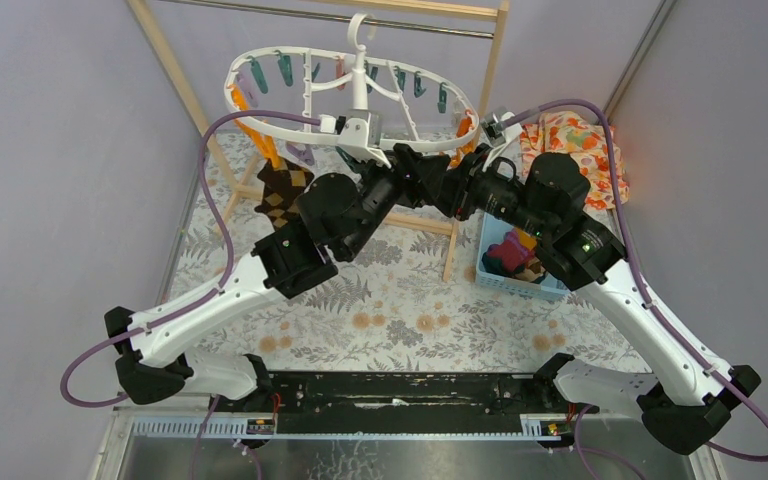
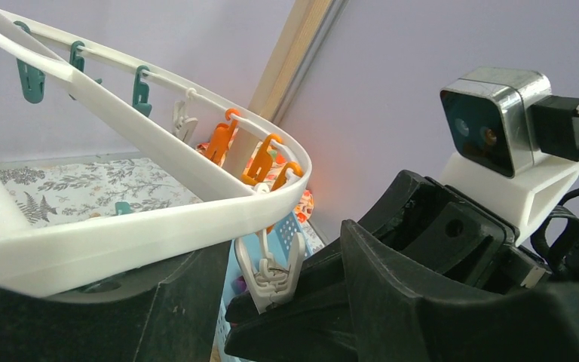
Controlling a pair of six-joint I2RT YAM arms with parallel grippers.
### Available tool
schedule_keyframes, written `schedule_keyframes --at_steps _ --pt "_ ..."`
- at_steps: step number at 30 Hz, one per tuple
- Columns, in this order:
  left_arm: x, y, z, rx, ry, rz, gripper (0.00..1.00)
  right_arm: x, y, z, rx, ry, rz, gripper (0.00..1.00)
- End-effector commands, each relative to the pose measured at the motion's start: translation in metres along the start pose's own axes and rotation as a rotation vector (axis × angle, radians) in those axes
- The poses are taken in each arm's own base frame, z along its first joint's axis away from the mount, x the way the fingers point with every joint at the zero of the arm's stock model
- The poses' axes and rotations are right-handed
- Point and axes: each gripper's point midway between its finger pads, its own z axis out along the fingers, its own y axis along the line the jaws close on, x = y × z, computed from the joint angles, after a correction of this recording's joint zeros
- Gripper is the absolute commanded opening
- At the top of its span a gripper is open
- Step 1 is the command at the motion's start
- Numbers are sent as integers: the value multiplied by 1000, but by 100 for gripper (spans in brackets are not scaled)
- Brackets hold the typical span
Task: Clip the socks to the hanger
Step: Open the clamp at the hanger.
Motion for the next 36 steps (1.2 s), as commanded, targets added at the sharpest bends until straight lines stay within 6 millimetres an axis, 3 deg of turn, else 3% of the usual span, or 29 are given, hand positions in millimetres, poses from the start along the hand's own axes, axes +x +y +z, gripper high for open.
schedule_keyframes --at_steps 1,4,6,15,17,19,25,28,36 --pt "6 2 -4 17 19 31 62 -31 27 -9 -86 -83 -32 0" --pt "4 4 -9 16 8 27 56 -32 28 -9 -95 -86 -30 0" --pt "2 5 -11 17 5 26 38 -32 29 -8 -100 -86 -26 0" --pt "3 6 -12 17 6 28 13 -30 30 -8 -107 -82 -21 0" --pt "3 6 -12 18 8 32 2 -28 28 -8 -103 -78 -24 0" --pt "4 6 -11 18 9 36 0 -26 28 -8 -104 -77 -33 1" --pt "5 7 -11 16 12 37 0 -21 23 -16 -80 -79 -58 51" --pt "3 7 -13 15 7 36 0 -11 12 -22 -22 -67 -63 60" --pt "-1 12 -23 13 3 38 0 8 -17 -61 162 -77 -71 65"
